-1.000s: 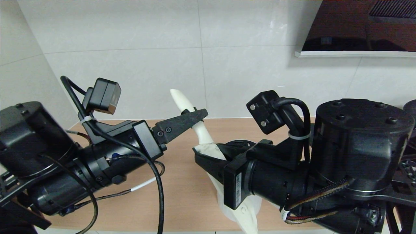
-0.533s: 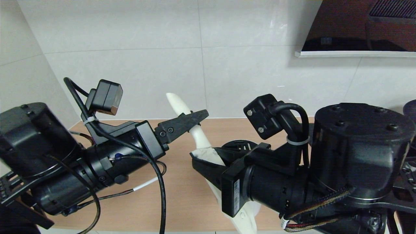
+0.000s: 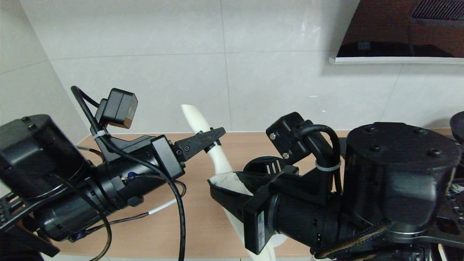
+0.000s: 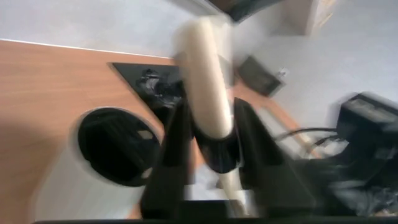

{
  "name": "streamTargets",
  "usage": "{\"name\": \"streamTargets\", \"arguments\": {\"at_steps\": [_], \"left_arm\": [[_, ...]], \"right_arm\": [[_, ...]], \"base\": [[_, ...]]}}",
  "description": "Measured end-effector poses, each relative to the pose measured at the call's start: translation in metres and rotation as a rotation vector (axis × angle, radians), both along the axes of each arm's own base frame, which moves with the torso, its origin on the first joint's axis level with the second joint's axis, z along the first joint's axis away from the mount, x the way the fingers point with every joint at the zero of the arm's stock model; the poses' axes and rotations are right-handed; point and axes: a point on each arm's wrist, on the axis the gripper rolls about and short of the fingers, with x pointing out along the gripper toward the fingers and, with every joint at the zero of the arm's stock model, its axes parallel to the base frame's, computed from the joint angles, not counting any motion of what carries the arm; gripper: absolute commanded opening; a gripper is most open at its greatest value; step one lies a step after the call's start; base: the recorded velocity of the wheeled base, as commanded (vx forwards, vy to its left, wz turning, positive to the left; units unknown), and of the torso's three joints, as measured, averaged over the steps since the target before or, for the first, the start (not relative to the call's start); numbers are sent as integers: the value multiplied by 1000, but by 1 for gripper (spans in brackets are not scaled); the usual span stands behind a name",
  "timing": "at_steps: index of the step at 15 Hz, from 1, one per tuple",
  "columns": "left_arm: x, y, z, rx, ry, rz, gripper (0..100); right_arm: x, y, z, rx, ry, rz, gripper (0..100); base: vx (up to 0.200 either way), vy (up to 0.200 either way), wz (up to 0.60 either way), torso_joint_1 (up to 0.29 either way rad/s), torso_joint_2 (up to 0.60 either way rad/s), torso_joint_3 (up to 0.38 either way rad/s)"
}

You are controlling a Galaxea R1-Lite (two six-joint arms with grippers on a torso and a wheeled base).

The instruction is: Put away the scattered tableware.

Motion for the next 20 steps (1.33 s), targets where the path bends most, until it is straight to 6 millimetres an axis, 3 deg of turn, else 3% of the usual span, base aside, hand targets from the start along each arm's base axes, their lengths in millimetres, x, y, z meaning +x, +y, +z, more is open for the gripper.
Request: {"name": "streamTargets", "arguments": {"at_steps": [9, 10, 16, 20], "left_arm": [[-2, -3, 2, -26, 18, -17, 0], [-2, -4, 3, -27, 18, -18, 0], [-3, -13, 7, -20, -4, 43, 0], [4, -17, 13, 32, 39, 155, 0]], "right_arm": [[1, -1, 3, 39, -22, -34, 0], [1, -1, 3, 39, -23, -36, 100], [3, -6, 8, 73, -40, -53, 100], [8, -24, 20, 102, -60, -90, 100]], "base": [[0, 0, 0, 0, 0, 0], [0, 0, 0, 0, 0, 0], [0, 0, 0, 0, 0, 0], [0, 0, 0, 0, 0, 0]]}}
